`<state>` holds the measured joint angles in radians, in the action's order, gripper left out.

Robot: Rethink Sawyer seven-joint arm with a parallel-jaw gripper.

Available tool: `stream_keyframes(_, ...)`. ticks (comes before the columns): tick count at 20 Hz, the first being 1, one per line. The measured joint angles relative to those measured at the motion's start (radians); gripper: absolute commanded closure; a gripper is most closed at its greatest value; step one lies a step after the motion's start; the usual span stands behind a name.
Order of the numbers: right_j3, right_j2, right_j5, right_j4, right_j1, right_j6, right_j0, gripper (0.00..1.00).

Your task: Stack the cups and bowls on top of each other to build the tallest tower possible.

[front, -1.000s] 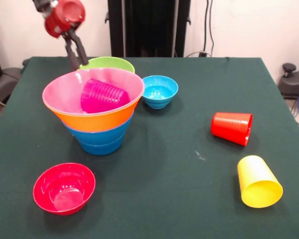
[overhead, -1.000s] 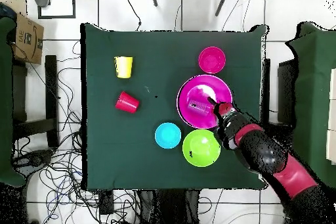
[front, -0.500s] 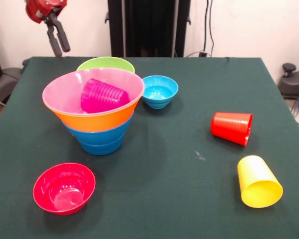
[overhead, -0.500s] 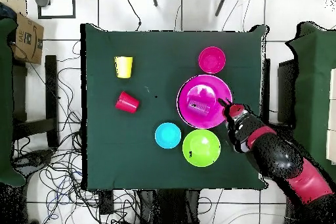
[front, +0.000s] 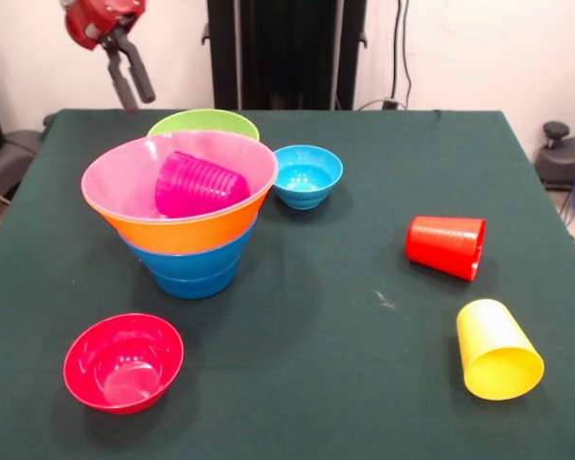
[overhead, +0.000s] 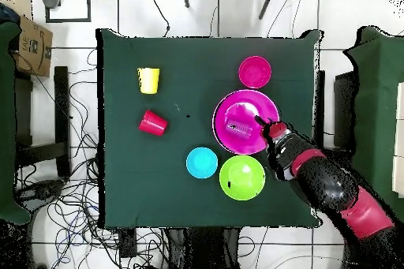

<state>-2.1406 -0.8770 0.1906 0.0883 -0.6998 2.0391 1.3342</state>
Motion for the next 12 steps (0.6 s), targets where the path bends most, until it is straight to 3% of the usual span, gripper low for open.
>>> stream_keyframes(8, 0.001, -0.004, -0.001, 0.003, 0.11, 0.0, -0.027, 0.0)
stream_keyframes(12, 0.005, -0.004, -0.019, 0.038, 0.172, 0.0, -0.049, 0.0)
